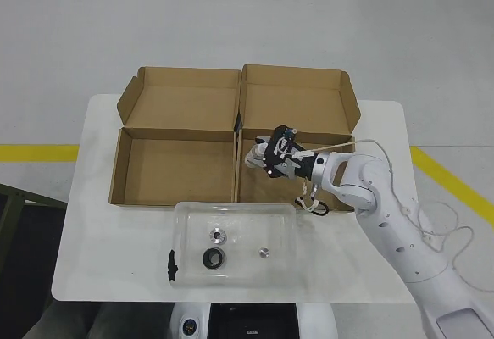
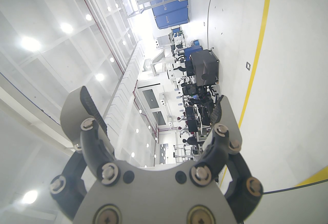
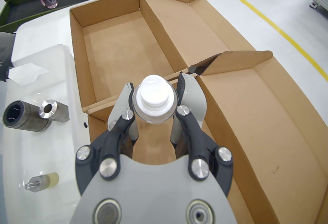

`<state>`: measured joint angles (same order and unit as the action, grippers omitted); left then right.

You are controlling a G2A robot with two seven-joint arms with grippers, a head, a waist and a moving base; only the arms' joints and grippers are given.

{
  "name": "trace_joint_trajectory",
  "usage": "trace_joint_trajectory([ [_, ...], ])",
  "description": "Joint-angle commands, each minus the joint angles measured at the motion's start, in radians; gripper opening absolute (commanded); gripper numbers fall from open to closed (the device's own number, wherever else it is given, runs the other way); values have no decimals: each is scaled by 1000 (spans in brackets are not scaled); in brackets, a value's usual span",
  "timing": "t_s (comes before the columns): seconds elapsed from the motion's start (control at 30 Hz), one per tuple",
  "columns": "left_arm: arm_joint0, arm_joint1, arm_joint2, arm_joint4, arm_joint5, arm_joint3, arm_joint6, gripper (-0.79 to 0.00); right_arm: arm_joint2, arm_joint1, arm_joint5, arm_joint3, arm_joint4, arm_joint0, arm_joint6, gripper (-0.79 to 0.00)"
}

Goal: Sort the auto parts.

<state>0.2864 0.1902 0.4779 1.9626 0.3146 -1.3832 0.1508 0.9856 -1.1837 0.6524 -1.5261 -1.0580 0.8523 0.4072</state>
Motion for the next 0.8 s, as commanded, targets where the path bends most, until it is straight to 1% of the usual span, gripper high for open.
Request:
trace_joint_trajectory([
  [0.0,0,0,0,0,0,0,0,0,-20,-7,-7,40,0,-24,5,-785],
  [0.23,0,0,0,0,0,0,0,0,-91,-35,-28,162,3,-96,9,-785],
  [0.5,0,0,0,0,0,0,0,0,-145,-58,-53,243,-32,-136,0,-785],
  [0.53,0,0,0,0,0,0,0,0,-149,-60,-52,251,-32,-139,-2,-760],
  [0.57,0,0,0,0,0,0,0,0,-153,-62,-50,257,-34,-143,-3,-545],
  [0.6,0,0,0,0,0,0,0,0,-155,-64,-50,262,-35,-146,-3,-237],
  [0.63,0,0,0,0,0,0,0,0,-157,-66,-51,266,-35,-148,-5,0],
  [0.77,0,0,0,0,0,0,0,0,-159,-70,-54,266,-37,-152,-6,0],
])
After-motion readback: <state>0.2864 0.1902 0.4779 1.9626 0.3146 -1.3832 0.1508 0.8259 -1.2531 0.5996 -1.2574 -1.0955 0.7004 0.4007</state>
